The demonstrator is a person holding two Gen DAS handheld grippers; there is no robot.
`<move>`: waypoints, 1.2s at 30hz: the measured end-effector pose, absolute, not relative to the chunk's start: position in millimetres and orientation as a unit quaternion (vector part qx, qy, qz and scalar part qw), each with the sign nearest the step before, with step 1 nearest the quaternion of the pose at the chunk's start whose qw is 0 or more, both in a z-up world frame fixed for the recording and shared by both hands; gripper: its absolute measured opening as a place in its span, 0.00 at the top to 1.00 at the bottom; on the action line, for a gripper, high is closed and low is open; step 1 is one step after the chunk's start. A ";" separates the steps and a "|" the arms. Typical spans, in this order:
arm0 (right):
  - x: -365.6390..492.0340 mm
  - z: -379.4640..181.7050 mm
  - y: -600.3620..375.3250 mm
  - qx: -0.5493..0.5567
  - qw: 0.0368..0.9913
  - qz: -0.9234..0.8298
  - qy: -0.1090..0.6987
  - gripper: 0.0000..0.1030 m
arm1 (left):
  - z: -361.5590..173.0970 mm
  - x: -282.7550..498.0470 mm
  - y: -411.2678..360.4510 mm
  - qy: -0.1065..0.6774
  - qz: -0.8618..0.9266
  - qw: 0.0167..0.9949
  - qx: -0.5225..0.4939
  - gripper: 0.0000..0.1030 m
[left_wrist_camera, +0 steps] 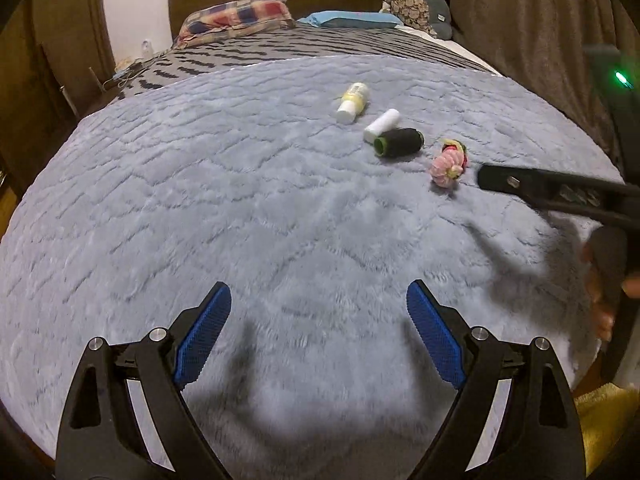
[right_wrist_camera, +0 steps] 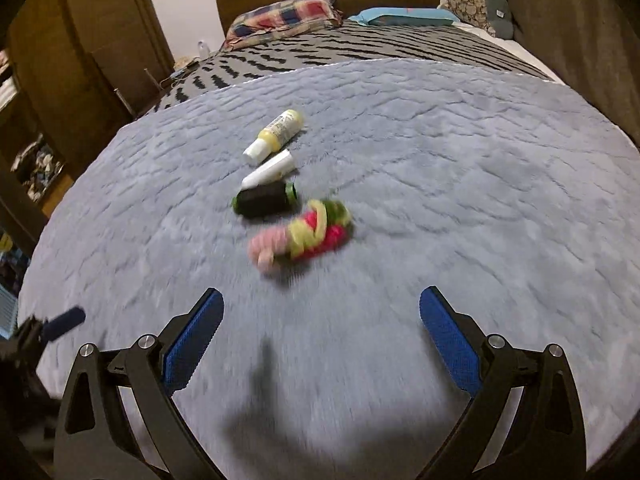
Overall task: Collect trash
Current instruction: 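Grasp the yarn toy with the right gripper while the left grasps the black spool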
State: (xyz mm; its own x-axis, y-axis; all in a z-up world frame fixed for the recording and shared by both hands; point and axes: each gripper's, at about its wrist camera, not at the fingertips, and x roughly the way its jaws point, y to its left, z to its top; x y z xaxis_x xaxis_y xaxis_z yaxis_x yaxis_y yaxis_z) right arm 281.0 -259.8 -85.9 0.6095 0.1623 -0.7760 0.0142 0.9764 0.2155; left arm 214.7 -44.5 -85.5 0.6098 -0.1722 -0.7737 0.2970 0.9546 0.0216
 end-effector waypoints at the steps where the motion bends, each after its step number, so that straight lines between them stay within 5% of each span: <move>1: 288.8 -88.3 -259.1 0.107 0.890 0.042 0.442 0.04 | -86.1 215.4 -44.6 0.421 -0.133 0.894 0.077 0.18; 8: 320.1 -104.4 -248.2 0.139 0.876 0.051 0.458 0.05 | -91.6 230.6 -53.3 0.422 -0.137 0.892 0.086 0.18; 12: 328.9 -111.8 -244.1 0.153 0.870 0.053 0.466 0.16 | -94.8 236.4 -55.6 0.424 -0.138 0.891 0.089 0.18; 16: 334.1 -113.5 -245.7 0.138 0.876 0.036 0.461 0.44 | -96.2 242.7 -57.0 0.426 -0.137 0.890 0.090 0.18; 19: 333.4 -112.5 -250.9 0.135 0.875 0.045 0.462 0.52 | -96.8 250.3 -59.0 0.426 -0.136 0.890 0.090 0.18; 21: 332.7 -109.6 -254.5 0.125 0.878 0.041 0.461 0.74 | -96.4 258.2 -63.1 0.425 -0.138 0.890 0.089 0.18; 36: 323.1 -87.0 -326.0 0.135 0.894 -0.028 0.427 0.76 | -85.4 320.9 -141.3 0.411 -0.164 0.894 0.066 0.18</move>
